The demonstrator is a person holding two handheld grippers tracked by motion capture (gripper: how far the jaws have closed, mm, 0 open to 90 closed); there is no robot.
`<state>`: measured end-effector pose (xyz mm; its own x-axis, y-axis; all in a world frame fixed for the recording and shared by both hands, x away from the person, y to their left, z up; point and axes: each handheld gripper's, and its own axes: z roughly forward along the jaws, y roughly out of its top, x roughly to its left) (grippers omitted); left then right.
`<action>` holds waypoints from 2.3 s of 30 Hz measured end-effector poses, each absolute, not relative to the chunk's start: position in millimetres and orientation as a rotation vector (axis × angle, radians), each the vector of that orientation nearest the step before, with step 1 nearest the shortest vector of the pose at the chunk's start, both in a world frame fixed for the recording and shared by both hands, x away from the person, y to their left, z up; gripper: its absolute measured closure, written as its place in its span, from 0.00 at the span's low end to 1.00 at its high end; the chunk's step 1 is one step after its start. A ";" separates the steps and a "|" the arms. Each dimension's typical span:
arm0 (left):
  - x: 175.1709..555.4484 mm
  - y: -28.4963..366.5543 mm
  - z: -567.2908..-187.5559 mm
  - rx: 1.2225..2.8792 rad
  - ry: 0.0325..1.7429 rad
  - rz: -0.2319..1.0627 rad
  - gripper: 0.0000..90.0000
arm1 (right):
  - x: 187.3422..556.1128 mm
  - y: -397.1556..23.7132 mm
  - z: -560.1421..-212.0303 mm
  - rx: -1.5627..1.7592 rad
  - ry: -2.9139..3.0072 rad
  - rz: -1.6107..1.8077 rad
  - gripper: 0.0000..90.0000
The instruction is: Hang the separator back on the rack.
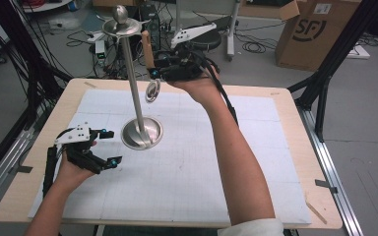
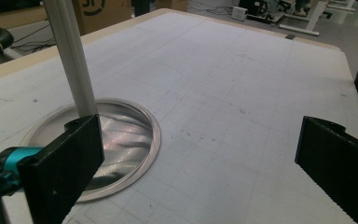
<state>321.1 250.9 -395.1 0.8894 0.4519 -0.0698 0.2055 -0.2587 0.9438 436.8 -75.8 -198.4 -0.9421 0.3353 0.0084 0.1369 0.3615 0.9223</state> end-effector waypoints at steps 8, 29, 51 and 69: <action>321.2 251.9 -395.1 1.842 0.490 0.249 0.02 | 431.3 -87.2 -197.5 0.442 2.411 1.622 0.57; 320.6 250.0 -395.6 1.857 0.489 0.241 0.02 | 400.2 -154.0 -197.8 0.457 2.317 1.535 0.46; 320.2 250.9 -395.3 1.855 0.490 0.241 0.02 | 382.9 -194.6 -218.8 0.508 2.268 1.554 0.42; 320.1 250.7 -395.6 1.852 0.482 0.234 0.02 | 354.8 -228.3 -258.8 0.560 2.275 1.543 0.34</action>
<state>320.1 250.7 -395.6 0.8957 0.4379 -0.0771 0.2108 -0.2655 0.9408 354.8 -228.3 -258.8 -0.8667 0.4960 -0.0539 0.1335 0.3346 0.9329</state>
